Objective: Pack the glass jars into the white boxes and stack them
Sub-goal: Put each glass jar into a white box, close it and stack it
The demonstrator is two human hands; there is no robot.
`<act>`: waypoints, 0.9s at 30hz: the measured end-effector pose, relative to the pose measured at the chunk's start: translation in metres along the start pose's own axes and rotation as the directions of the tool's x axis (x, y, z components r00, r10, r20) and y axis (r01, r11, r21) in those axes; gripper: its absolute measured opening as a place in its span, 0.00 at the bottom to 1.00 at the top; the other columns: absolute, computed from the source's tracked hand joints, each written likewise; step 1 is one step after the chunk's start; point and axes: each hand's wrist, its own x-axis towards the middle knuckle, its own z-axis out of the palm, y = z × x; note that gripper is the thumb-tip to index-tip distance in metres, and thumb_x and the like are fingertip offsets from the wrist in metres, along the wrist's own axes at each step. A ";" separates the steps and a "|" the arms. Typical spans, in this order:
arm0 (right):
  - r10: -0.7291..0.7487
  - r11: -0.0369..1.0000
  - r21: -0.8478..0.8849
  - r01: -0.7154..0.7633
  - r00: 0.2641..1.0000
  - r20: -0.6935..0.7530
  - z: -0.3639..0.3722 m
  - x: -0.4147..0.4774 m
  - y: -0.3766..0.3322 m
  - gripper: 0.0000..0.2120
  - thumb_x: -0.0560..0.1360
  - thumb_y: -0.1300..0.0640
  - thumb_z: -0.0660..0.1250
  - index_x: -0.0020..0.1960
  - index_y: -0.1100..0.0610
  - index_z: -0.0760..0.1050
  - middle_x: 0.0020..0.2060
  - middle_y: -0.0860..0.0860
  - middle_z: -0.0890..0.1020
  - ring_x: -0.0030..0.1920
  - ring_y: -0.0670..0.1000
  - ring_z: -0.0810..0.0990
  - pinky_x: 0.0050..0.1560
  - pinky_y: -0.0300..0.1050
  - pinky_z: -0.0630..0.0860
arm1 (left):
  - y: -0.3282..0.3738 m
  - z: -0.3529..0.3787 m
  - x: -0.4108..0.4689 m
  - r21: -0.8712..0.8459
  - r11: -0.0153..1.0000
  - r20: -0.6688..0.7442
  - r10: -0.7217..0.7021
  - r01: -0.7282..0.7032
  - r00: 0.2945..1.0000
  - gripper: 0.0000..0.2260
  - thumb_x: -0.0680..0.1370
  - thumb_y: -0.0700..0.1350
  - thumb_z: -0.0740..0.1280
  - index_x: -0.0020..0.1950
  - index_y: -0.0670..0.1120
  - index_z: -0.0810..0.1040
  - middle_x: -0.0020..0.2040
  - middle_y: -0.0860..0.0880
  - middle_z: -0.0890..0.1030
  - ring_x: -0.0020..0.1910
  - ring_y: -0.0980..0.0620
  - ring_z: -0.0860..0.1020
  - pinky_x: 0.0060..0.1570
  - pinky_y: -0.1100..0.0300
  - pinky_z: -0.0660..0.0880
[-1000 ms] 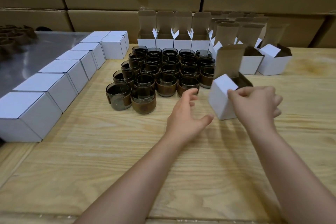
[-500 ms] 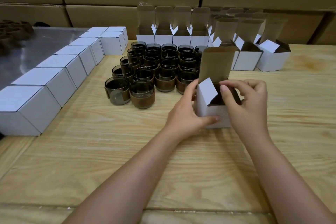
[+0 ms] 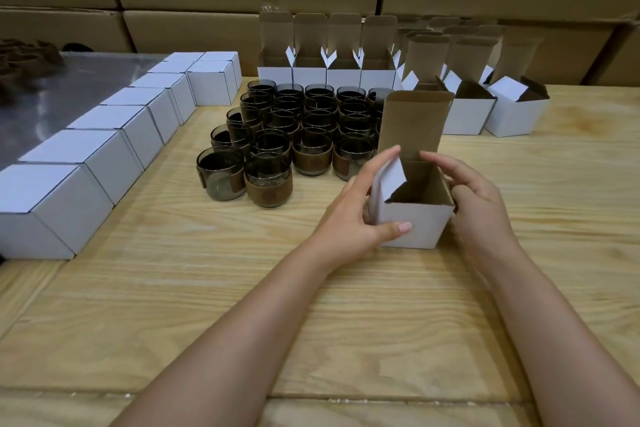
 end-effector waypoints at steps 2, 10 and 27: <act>0.000 1.000 -0.002 0.000 1.000 0.030 -0.001 0.002 0.000 0.33 0.74 0.71 0.49 0.53 0.38 0.81 0.58 0.48 0.80 0.60 0.49 0.77 0.55 0.47 0.77 | -0.001 0.001 0.000 0.013 1.000 0.004 0.004 -0.004 1.000 0.37 0.68 0.49 0.75 0.68 0.72 0.60 0.68 0.53 0.68 0.64 0.52 0.72 0.45 0.59 0.74; 0.017 0.998 0.062 -0.020 0.998 0.054 -0.003 0.007 -0.004 0.32 0.72 0.75 0.49 0.57 0.45 0.78 0.60 0.52 0.79 0.53 0.46 0.78 0.38 0.29 0.74 | 0.002 -0.007 0.000 0.178 0.984 0.094 0.014 -0.030 0.996 0.40 0.68 0.54 0.74 0.69 0.76 0.53 0.64 0.52 0.69 0.57 0.50 0.76 0.49 0.47 0.79; -0.024 0.994 -0.111 0.019 0.999 -0.046 -0.003 -0.002 -0.009 0.26 0.76 0.70 0.52 0.58 0.45 0.76 0.53 0.48 0.79 0.50 0.42 0.79 0.47 0.39 0.77 | -0.009 -0.006 0.002 0.067 0.996 -0.005 -0.059 0.059 0.998 0.35 0.61 0.56 0.79 0.54 0.65 0.56 0.59 0.57 0.72 0.60 0.57 0.73 0.61 0.54 0.73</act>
